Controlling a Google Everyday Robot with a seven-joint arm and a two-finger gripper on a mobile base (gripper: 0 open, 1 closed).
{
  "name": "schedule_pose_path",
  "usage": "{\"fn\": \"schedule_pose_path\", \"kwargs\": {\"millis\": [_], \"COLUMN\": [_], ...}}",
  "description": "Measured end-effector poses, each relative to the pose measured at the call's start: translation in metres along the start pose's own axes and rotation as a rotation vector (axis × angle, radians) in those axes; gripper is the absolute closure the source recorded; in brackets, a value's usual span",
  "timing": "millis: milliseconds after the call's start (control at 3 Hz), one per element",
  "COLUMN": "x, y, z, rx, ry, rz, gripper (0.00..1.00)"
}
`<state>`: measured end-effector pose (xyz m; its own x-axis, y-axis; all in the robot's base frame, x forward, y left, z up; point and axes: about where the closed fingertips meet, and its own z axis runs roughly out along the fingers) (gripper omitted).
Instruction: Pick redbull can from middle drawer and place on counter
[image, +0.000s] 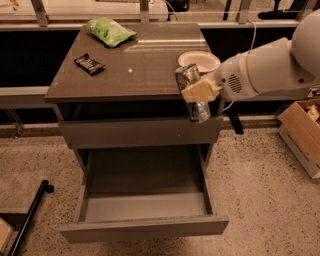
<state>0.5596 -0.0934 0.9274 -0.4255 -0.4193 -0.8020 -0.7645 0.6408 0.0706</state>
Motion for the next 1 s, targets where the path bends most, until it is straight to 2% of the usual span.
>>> {"fn": "schedule_pose_path", "kwargs": {"millis": [333,667,1000], "x": [0.016,-0.002,-0.030], "y": [-0.001,-0.021,-0.050], "z": [0.007,0.015,0.023], "rx": [0.052,0.149,0.217], "ry": [0.012,-0.085,-0.165], "rz": [0.068,0.087,0.055], "gripper": [1.00,1.00,1.00]}}
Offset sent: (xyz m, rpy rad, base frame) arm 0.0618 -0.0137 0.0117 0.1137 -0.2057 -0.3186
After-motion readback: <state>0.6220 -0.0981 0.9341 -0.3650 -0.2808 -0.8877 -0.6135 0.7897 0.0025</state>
